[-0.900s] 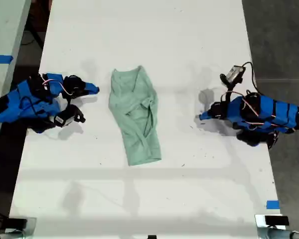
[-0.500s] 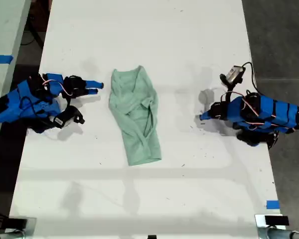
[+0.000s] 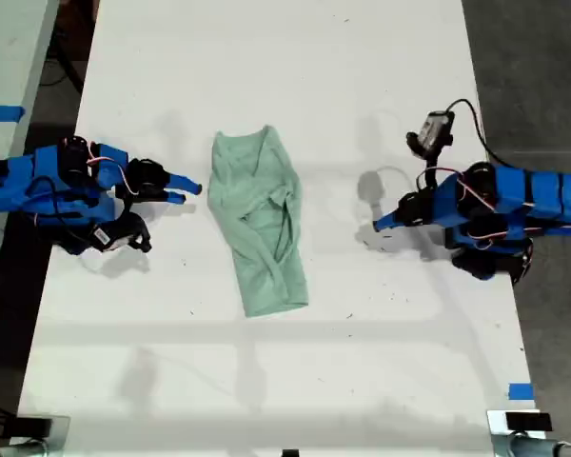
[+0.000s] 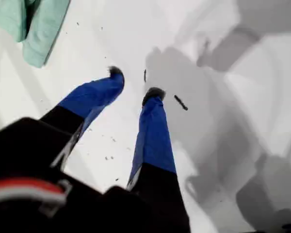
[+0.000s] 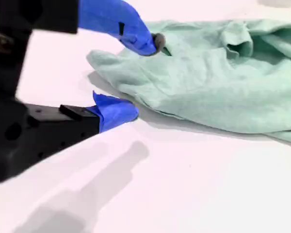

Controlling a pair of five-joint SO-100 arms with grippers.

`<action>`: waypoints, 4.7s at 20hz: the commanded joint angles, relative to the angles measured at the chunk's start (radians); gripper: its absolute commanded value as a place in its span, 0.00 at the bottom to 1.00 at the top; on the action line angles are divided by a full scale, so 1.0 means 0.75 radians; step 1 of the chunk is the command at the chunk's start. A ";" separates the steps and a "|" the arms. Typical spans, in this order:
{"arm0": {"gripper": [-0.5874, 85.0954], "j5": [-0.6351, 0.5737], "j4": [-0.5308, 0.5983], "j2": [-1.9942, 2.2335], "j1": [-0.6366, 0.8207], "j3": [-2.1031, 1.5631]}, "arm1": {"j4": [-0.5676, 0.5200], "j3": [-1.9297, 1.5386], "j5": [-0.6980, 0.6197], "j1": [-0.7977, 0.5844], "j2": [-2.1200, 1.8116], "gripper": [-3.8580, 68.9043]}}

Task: Fold t shirt

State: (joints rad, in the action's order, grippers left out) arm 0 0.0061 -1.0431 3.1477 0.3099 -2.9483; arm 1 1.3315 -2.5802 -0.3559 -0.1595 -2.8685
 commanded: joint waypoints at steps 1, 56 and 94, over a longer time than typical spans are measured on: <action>0.23 0.213 0.018 -0.720 -0.337 0.622 | 0.090 0.732 0.147 0.239 0.808 0.37; 0.00 0.012 -0.430 -2.375 -0.886 2.540 | -0.806 2.260 0.221 0.843 2.632 0.58; 0.00 0.115 -0.166 -2.391 -1.119 2.583 | -0.495 2.238 0.025 0.785 2.193 0.07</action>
State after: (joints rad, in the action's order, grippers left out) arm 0 0.1718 -1.1459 1.1351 -0.5814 -1.0692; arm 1 0.9449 -0.9158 -0.2546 0.4571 -1.0078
